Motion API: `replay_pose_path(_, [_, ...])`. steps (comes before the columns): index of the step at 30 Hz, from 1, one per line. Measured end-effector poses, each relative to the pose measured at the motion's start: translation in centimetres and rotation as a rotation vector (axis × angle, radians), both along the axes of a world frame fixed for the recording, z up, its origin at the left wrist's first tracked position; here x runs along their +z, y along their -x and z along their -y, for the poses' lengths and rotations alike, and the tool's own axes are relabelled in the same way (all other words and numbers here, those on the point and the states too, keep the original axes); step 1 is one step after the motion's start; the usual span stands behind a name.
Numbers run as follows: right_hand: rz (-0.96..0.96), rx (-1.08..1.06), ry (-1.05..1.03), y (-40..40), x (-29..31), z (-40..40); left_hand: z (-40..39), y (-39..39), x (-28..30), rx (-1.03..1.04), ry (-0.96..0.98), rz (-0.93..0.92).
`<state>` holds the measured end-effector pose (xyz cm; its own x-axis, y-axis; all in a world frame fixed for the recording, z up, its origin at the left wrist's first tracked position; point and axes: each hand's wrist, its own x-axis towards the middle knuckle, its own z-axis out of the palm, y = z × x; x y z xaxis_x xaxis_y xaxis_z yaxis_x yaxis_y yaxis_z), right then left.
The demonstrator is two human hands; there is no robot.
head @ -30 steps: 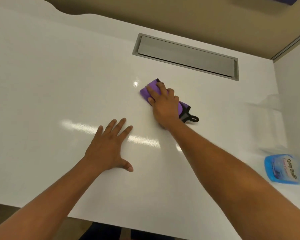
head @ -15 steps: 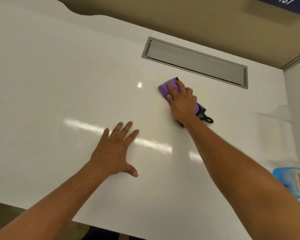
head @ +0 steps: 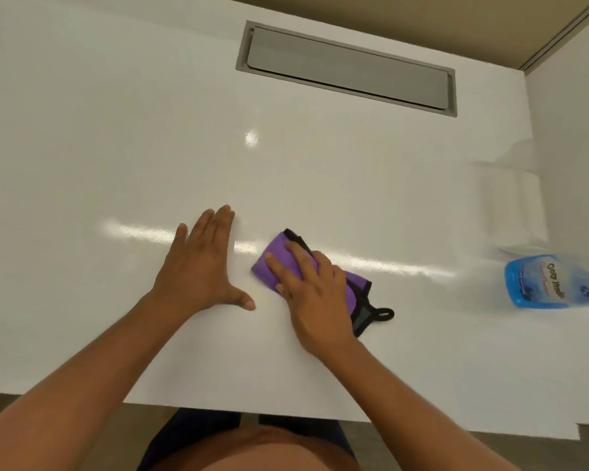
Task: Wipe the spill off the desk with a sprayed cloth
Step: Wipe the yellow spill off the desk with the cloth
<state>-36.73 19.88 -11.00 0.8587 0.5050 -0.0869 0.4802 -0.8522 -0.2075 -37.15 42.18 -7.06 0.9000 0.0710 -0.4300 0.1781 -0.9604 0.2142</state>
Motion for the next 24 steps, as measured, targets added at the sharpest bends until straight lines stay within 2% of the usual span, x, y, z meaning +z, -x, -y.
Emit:
replay_pose_path(3, [-0.022,0.126,0.026,1.9,-0.3,3.0,0.0,-0.1,0.2,-0.007,-0.016,-0.001])
replay_pose_path(5, [-0.01,0.152,0.027,-0.7,-0.2,4.6,0.1,0.0,0.3,-0.008,-0.016,0.0])
replay_pose_path(9, [0.079,-0.174,0.166,-13.5,0.9,7.0,0.2,0.1,0.4,-0.014,-0.032,-0.012])
replay_pose_path(11, [0.075,-0.325,0.171,-19.3,1.8,8.4,0.3,0.1,0.6,-0.017,-0.037,-0.015])
replay_pose_path(14, [0.055,-0.428,0.149,-22.1,2.2,8.7,0.3,0.1,0.8,-0.014,-0.031,-0.013])
replay_pose_path(18, [0.082,-0.368,0.15,-16.1,2.0,5.5,0.3,0.0,0.6,-0.034,-0.059,-0.012])
replay_pose_path(24, [0.067,-0.139,-0.007,2.4,-0.4,4.7,0.3,-0.1,0.4,-0.036,-0.054,-0.007])
